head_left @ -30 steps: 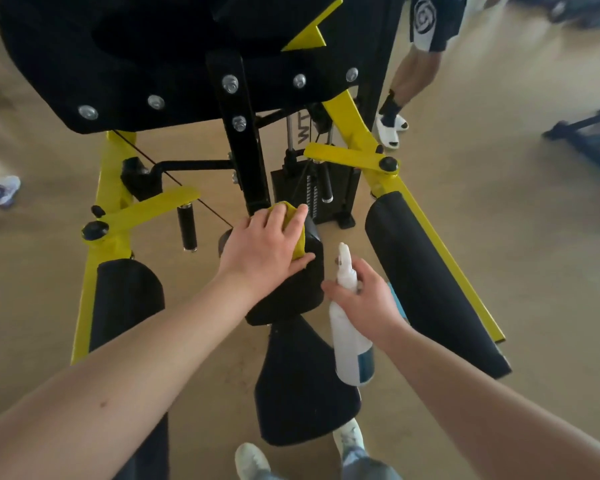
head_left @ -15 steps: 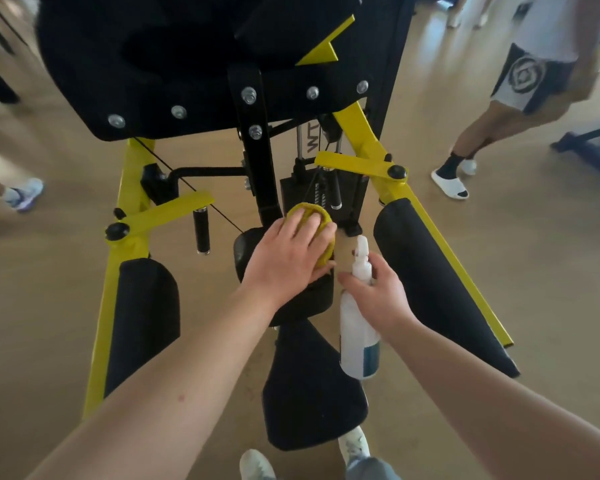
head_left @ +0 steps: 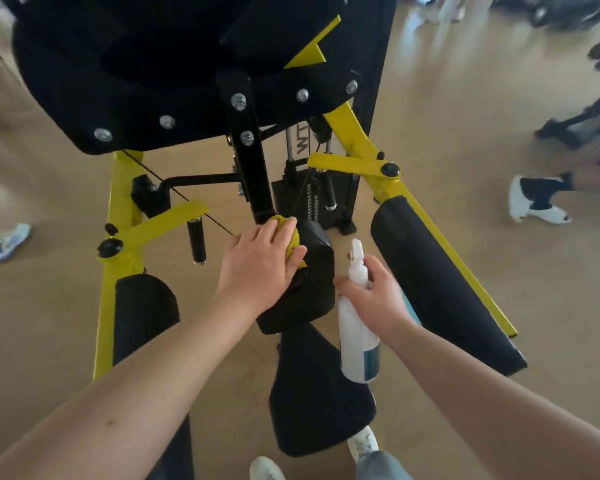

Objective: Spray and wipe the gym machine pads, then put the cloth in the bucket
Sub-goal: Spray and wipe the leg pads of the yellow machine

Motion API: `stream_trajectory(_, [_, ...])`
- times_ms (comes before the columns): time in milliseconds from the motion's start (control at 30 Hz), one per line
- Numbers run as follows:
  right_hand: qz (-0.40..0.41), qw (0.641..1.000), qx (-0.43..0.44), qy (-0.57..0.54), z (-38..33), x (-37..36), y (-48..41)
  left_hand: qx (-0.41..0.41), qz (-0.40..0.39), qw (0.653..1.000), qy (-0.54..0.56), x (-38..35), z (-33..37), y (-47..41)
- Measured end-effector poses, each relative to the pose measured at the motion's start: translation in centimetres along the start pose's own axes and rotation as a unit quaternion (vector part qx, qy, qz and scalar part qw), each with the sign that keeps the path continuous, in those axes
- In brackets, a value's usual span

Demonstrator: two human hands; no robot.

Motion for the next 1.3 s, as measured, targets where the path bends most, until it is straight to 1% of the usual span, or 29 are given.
stream_trajectory(133, [0.024, 0.999, -0.031, -0.018, 1.1, -0.8, -0.2, -0.053, -0.021, 0.998, -0.033, 0.0, 0.7, -1.6])
stream_trajectory(233, [0.03, 0.998, -0.052, -0.013, 2.0, -1.2, -0.1, -0.07, -0.029, 0.996, -0.04, 0.0, 1.8, -2.8])
stream_trajectory(333, [0.029, 0.998, -0.053, -0.013, 2.7, -1.0, 0.0, -0.087, -0.03, 0.994, -0.051, 0.0, 3.2, -4.3])
stream_trajectory(433, [0.033, 0.998, -0.054, -0.024, 2.9, 0.0, -0.4, -0.116, -0.043, 0.988, -0.094, 0.1, 5.1, -5.5])
stream_trajectory(533, [0.042, 0.997, -0.049, -0.045, 3.0, 1.7, -1.2, -0.16, -0.078, 0.973, -0.147, -0.4, 7.1, -6.2])
stream_trajectory(600, [0.047, 0.997, -0.041, -0.046, 3.1, 2.9, -1.8, -0.203, -0.122, 0.95, -0.204, -1.6, 8.5, -6.4])
stream_trajectory(633, [0.044, 0.997, -0.038, -0.042, 3.2, 3.4, -2.0, -0.232, -0.158, 0.928, -0.246, -2.7, 9.2, -6.2])
stream_trajectory(700, [0.023, 0.999, -0.029, -0.034, 3.7, 4.1, -2.5, -0.29, -0.238, 0.858, -0.35, -4.9, 10.8, -4.8])
stream_trajectory(733, [0.006, 0.999, -0.025, -0.028, 4.0, 4.3, -2.5, -0.307, -0.266, 0.825, -0.394, -5.7, 11.5, -3.8])
stream_trajectory(767, [-0.009, 0.999, -0.023, -0.024, 4.3, 4.5, -2.6, -0.312, -0.278, 0.803, -0.425, -6.5, 12.0, -3.0])
stream_trajectory(900, [-0.048, 0.998, -0.024, -0.027, 5.4, 4.9, -2.7, -0.317, -0.284, 0.777, -0.464, -8.7, 13.0, -2.0])
stream_trajectory(933, [-0.053, 0.998, -0.025, -0.031, 5.6, 5.0, -2.7, -0.313, -0.288, 0.776, -0.467, -8.9, 13.0, -2.1])
stream_trajectory(1000, [-0.058, 0.997, -0.026, -0.035, 5.7, 5.0, -2.7, -0.277, -0.301, 0.778, -0.478, -9.1, 12.6, -2.6])
stream_trajectory(1067, [-0.066, 0.997, -0.025, -0.042, 5.8, 4.9, -2.7, -0.233, -0.302, 0.791, -0.479, -8.3, 12.2, -3.1])
stream_trajectory(1133, [-0.074, 0.996, -0.02, -0.042, 5.7, 5.0, -2.7, -0.203, -0.268, 0.818, -0.466, -6.9, 11.7, -3.4])
stream_trajectory(1200, [-0.078, 0.996, -0.015, -0.046, 5.6, 5.1, -2.7, -0.186, -0.223, 0.835, -0.467, -6.0, 11.1, -3.4])
stream_trajectory(1267, [-0.081, 0.995, -0.012, -0.053, 5.6, 5.2, -2.8, -0.167, -0.212, 0.836, -0.477, -5.9, 10.8, -3.3])
stream_trajectory(1300, [-0.083, 0.995, -0.012, -0.057, 5.6, 5.2, -2.7, -0.162, -0.216, 0.828, -0.491, -6.2, 10.9, -3.2])
Point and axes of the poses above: each hand's wrist, its own y-axis away from the middle knuckle, its own x-axis out of the back of the hand, z = x × y, the point moved 1 cm from there along -y, towards the middle knuckle, and after that the axes turned 5 degrees about -x, right-handed, at the moved point
